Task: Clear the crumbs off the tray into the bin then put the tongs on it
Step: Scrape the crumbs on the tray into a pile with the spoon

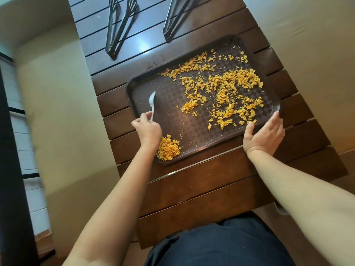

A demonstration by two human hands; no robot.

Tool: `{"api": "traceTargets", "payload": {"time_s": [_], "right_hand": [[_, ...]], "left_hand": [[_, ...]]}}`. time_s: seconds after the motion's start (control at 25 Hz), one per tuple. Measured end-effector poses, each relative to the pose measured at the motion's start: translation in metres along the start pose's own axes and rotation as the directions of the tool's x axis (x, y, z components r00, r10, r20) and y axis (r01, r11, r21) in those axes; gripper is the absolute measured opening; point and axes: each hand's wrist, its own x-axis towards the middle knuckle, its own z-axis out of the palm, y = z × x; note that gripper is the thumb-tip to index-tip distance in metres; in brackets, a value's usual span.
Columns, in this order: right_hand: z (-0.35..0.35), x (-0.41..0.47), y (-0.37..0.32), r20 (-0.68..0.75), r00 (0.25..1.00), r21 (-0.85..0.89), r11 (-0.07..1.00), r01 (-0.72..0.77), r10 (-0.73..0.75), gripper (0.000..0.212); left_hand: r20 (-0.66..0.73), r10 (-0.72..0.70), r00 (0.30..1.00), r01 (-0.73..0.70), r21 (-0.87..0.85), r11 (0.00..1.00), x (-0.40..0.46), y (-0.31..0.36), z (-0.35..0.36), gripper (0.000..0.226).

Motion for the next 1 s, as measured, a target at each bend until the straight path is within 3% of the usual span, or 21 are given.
{"api": "traceTargets", "payload": {"time_s": [0.24,0.44,0.64,0.88,1.0], "right_hand": [[-0.002,0.000,-0.001,0.023,1.000,0.005,1.000,0.005,-0.005,0.080],[-0.003,0.001,-0.001,0.032,0.999,0.006,1.000,0.001,-0.001,0.080],[-0.003,0.000,-0.002,0.038,0.999,-0.005,1.000,0.001,-0.001,0.079],[-0.002,0.000,0.000,0.043,0.999,-0.011,1.000,-0.003,0.004,0.080],[-0.001,0.001,0.000,0.041,0.999,-0.009,1.000,-0.005,0.005,0.080]], "left_hand": [[-0.181,-0.059,0.982,0.052,-0.042,0.998,0.017,0.006,-0.015,0.041],[-0.013,0.050,0.999,-0.050,0.004,0.999,-0.004,0.002,0.010,0.032],[0.197,0.176,0.965,-0.195,0.083,0.977,-0.038,-0.017,0.027,0.015],[0.074,0.204,0.976,-0.207,0.043,0.977,0.007,0.031,0.018,0.018],[0.146,0.203,0.968,-0.221,0.115,0.968,0.017,0.040,0.027,0.021]]}}
